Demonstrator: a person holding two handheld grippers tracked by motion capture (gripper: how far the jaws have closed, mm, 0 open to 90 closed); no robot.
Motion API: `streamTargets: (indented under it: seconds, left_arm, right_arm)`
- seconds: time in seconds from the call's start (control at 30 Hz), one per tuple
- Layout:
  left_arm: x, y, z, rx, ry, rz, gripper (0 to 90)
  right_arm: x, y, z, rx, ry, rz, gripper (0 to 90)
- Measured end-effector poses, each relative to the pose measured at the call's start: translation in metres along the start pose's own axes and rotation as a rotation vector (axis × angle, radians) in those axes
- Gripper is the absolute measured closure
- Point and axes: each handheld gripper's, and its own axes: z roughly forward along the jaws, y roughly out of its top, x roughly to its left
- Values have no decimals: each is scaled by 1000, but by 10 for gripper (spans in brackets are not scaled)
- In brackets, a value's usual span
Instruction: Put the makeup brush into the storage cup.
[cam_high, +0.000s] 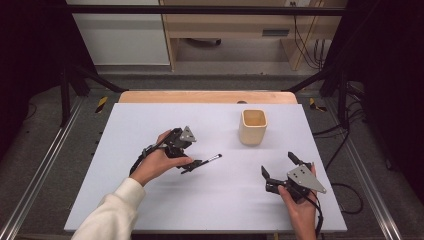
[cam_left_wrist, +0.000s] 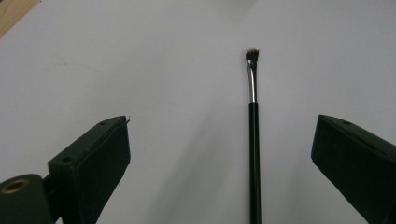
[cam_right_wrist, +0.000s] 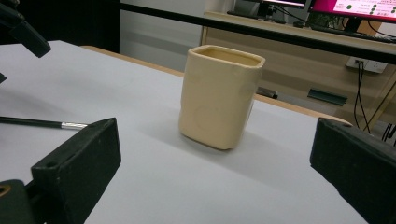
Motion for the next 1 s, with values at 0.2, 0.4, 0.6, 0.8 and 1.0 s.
streamTargets:
  seconds: [0.2,0.4,0.6,0.8,1.0]
  left_arm:
    - [-3,-1,3,5,-3,3,45]
    - [-4,-2,5,22,-7,11,45]
    - [-4,-3,8,32,0,3,46]
    - [-4,-4,10,38,-6,-2,45]
    - [-6,-5,12,55,-15,2,63]
  right_arm:
    - [0,0,0,1,1,-2,21]
    - [0,0,0,2,1,-3,21]
    - [1,0,1,5,3,-5,22]
    - [1,0,1,5,2,-7,22]
    - [1,-1,1,8,2,-8,23]
